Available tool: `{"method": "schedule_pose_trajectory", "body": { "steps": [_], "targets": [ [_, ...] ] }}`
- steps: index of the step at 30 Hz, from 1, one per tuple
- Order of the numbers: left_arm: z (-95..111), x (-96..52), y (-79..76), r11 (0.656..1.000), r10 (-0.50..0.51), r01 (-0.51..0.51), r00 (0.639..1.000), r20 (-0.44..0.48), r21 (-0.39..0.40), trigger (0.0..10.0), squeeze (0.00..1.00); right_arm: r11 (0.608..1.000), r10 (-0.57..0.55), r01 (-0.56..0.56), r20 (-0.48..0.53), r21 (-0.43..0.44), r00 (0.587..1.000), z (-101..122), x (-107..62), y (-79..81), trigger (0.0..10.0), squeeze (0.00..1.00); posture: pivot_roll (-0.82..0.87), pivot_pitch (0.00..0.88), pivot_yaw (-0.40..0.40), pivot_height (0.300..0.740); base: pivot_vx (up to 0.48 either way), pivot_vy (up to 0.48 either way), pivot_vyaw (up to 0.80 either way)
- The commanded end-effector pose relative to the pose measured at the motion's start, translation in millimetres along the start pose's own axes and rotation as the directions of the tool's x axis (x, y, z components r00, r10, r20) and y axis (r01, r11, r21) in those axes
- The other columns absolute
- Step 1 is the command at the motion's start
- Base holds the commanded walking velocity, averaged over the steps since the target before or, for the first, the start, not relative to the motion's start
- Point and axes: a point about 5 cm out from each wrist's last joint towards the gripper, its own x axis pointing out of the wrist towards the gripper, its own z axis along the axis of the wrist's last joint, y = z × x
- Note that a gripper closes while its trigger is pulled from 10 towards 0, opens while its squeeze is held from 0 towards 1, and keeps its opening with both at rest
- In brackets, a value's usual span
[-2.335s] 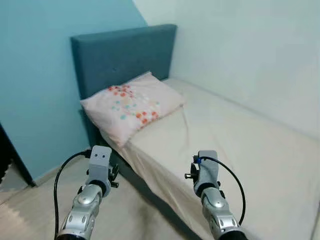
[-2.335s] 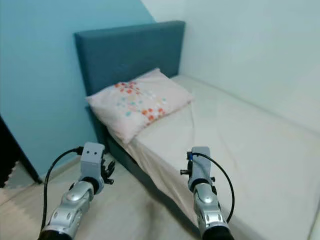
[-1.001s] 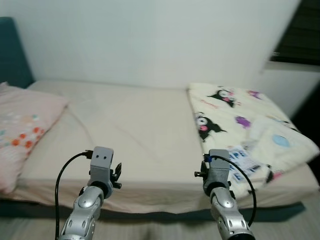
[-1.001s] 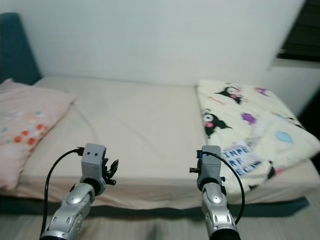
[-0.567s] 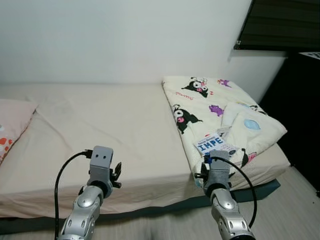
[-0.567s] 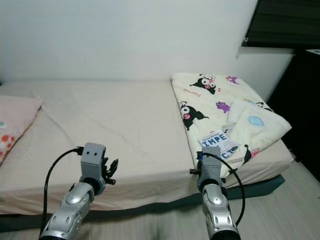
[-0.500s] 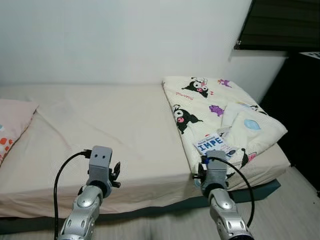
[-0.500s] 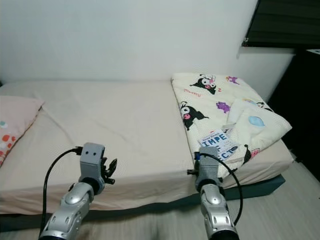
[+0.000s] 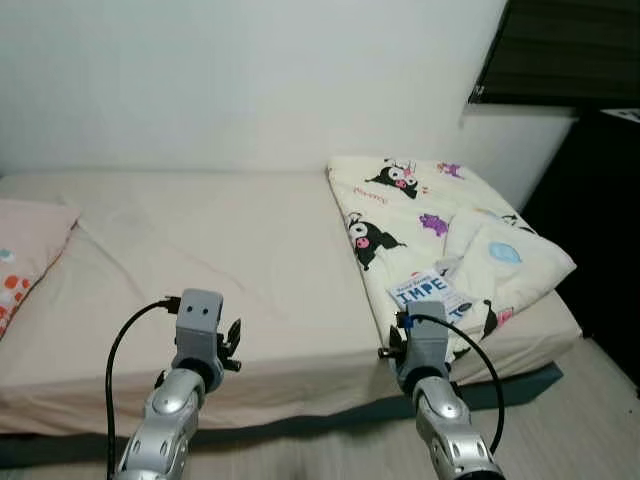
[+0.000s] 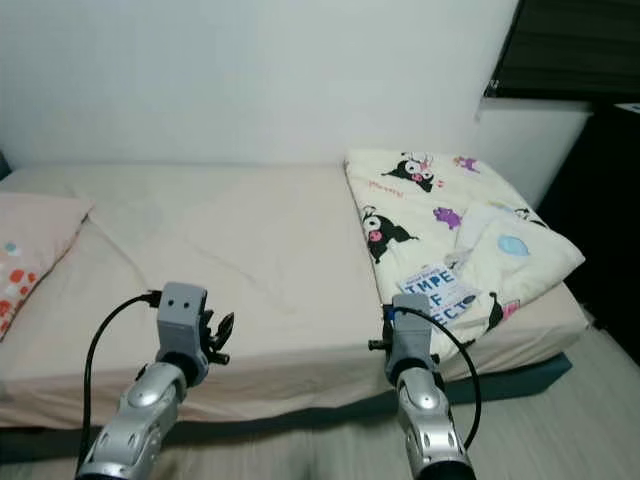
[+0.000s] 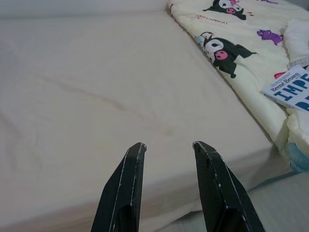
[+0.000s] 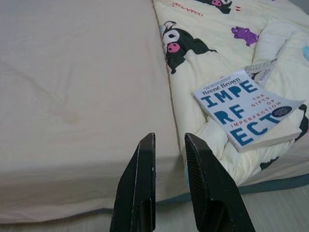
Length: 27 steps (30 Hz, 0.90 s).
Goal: Clean up the room
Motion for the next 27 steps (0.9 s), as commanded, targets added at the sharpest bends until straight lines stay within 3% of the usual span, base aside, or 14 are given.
{"method": "schedule_pose_trajectory", "body": {
  "steps": [1,27],
  "targets": [
    [2.0,0.0,-3.7,1.0,-0.01,0.011,1.0,0.012,-0.016,10.0,0.0,1.0,-0.005,0.005,0.019,0.003,1.0,5.1,1.2,-1.8,10.0,0.0,0.06,0.0,-0.094,0.726,0.304,0.0,0.0],
    [2.2,-0.5,-1.9,1.0,0.002,-0.002,1.0,0.009,-0.018,10.0,0.0,1.0,-0.001,0.001,0.019,-0.002,1.0,5.9,2.2,-2.4,10.0,0.0,0.05,0.0,-0.094,0.726,0.289,0.0,0.0]
  ]
}}
